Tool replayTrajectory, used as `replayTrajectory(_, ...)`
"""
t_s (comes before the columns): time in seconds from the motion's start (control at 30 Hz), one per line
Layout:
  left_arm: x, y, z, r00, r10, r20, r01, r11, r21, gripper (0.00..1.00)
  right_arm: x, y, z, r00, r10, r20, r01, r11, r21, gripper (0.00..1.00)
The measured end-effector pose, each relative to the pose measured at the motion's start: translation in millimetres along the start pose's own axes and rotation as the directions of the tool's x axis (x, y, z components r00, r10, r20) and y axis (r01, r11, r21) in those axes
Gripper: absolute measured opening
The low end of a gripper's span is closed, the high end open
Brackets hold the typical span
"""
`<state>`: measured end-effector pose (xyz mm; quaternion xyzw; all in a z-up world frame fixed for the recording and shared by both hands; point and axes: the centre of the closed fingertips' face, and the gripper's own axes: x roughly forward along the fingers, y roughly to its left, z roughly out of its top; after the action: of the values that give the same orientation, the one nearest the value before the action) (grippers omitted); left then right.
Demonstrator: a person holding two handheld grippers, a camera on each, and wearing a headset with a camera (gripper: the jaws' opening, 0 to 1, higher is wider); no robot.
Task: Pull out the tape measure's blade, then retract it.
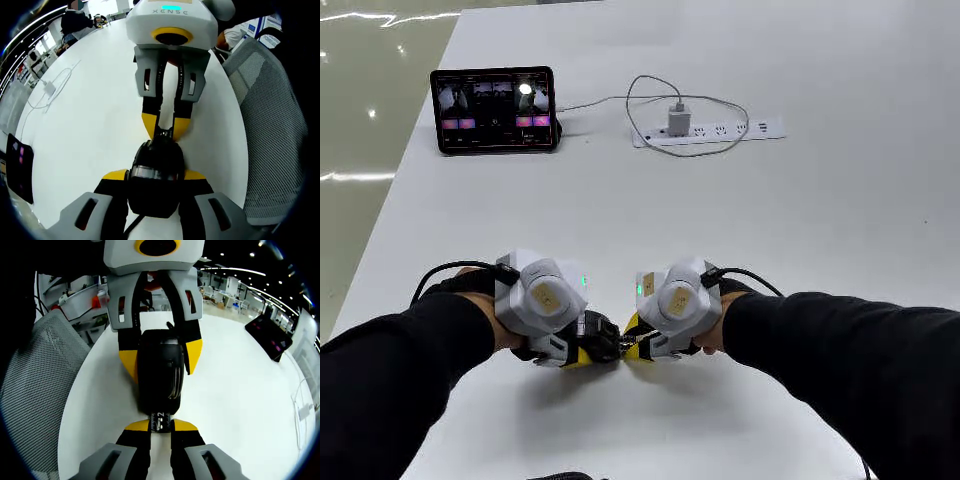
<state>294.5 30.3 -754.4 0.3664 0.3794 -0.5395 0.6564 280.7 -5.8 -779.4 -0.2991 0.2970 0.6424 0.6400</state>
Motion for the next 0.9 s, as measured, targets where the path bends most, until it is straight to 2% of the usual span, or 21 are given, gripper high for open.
replayTrajectory(0.9, -1.3, 0.4, -1.1, 1.0000, 0.001, -0.005, -0.001, 1.000, -0.010, 0.34, -11.1, -1.5, -10.9, 0.9997, -0.002, -0.026, 0.003, 1.000, 0.016, 0.11)
